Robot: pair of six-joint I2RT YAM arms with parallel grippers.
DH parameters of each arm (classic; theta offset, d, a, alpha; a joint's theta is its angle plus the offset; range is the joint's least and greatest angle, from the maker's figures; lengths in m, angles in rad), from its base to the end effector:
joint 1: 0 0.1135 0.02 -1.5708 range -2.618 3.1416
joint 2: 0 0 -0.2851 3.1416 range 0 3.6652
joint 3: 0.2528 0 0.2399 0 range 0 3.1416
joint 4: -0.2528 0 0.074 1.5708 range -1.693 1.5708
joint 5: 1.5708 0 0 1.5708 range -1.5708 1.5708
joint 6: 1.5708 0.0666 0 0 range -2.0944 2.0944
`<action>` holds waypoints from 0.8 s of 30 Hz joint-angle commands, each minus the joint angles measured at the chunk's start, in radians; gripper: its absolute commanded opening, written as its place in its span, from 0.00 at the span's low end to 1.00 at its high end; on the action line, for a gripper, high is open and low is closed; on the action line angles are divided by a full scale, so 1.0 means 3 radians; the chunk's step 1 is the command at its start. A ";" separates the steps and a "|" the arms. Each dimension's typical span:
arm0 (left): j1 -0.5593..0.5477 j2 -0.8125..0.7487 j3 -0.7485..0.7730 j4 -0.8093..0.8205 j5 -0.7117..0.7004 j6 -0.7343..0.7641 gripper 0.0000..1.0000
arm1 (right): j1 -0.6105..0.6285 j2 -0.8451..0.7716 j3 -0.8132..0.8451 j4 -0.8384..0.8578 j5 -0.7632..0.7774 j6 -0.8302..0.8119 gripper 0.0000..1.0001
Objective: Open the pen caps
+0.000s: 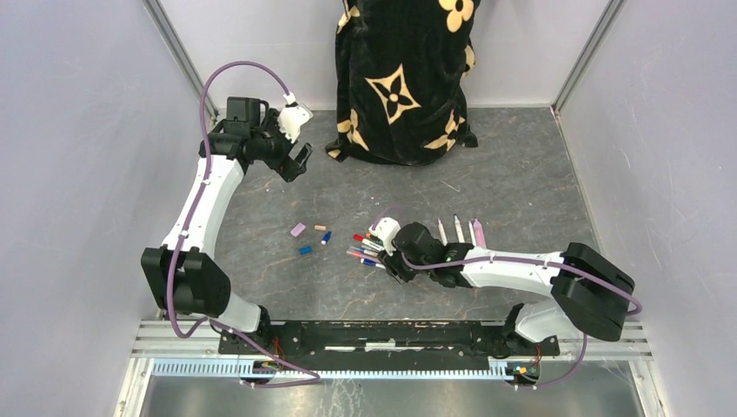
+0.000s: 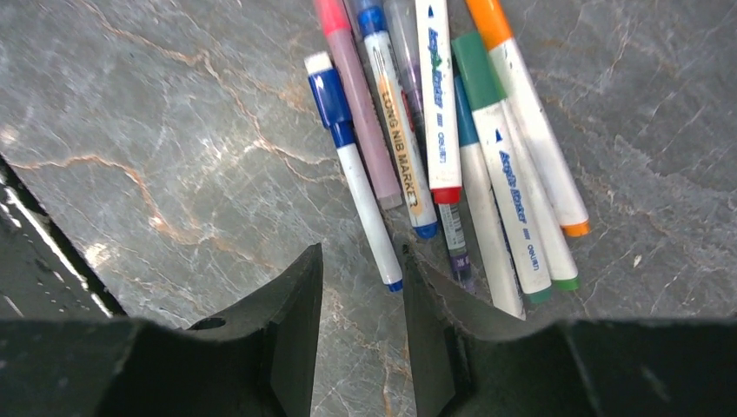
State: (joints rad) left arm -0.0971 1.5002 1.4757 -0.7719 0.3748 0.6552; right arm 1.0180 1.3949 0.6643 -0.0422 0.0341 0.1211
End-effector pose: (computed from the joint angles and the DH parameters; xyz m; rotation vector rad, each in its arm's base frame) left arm 0.3247 -0.0561 0.3550 1.0090 2.0712 -0.1607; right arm 0.1509 0.2403 0.1858 -1.0263 2.1730 0.5119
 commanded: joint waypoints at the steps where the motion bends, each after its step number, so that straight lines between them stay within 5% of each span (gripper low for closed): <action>1: -0.0004 -0.0144 -0.0022 -0.0171 0.0290 0.0069 1.00 | 0.0040 0.0075 -0.0086 0.0116 0.0174 -0.0043 0.43; 7: -0.0006 -0.0336 -0.0120 -0.0267 0.0745 0.0156 1.00 | 0.0114 0.0198 -0.0121 0.0118 0.0321 -0.0070 0.42; 18: -0.0005 -0.0283 -0.0054 -0.0502 0.0780 0.0320 1.00 | 0.0457 0.0358 -0.0092 0.0196 0.0418 0.0008 0.28; 24: -0.0004 -0.0289 -0.0032 -0.0524 0.0779 0.0354 1.00 | 0.0556 0.0514 0.0061 0.0148 0.0490 -0.0018 0.31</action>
State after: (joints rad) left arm -0.0975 1.4265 1.4406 -0.9134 0.5793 0.7204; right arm 1.1728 1.5021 0.6426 0.0147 0.1570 0.1112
